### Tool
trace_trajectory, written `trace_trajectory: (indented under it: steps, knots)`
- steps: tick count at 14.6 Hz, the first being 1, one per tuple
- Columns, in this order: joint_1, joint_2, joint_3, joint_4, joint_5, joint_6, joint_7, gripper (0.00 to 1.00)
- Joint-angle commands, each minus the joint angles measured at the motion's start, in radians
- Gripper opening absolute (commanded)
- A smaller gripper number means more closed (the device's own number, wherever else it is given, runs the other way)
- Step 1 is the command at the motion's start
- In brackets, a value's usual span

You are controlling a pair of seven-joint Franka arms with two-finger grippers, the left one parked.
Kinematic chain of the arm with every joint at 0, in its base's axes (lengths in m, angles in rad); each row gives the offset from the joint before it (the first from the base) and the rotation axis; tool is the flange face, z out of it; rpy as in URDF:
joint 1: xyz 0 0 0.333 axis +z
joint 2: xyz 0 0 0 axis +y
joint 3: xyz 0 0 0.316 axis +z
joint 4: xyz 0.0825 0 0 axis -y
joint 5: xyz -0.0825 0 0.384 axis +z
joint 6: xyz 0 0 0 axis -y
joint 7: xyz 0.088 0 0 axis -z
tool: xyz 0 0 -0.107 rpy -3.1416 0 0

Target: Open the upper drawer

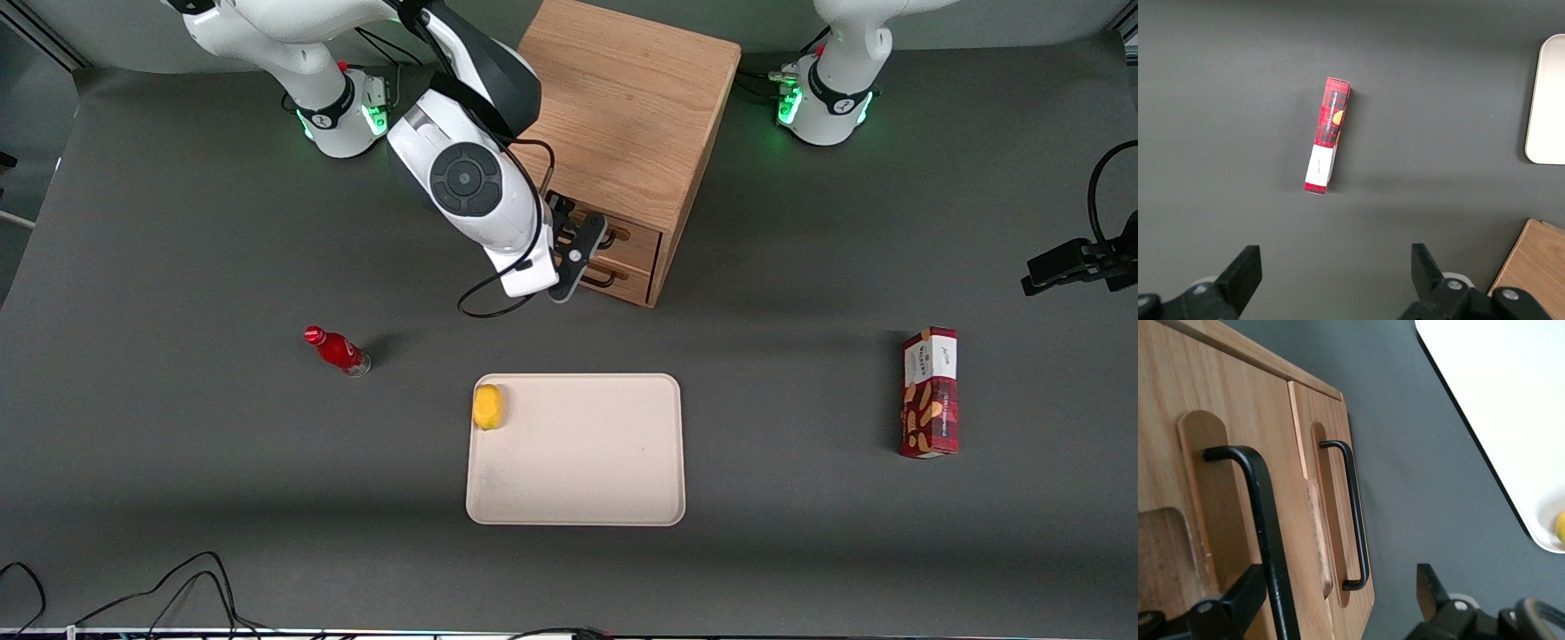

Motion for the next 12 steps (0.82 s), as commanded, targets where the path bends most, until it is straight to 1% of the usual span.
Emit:
trace_trajectory:
  steps: [1,7,9,12]
  knots:
    - [0.006,-0.001,-0.001,-0.012,-0.013,0.026,-0.012,1.00]
    - [0.006,-0.001,-0.002,-0.032,-0.014,0.055,-0.014,1.00]
    - [-0.007,0.001,-0.001,-0.028,-0.034,0.056,-0.024,1.00]
    - [-0.011,0.002,-0.005,-0.020,-0.037,0.059,-0.028,1.00]
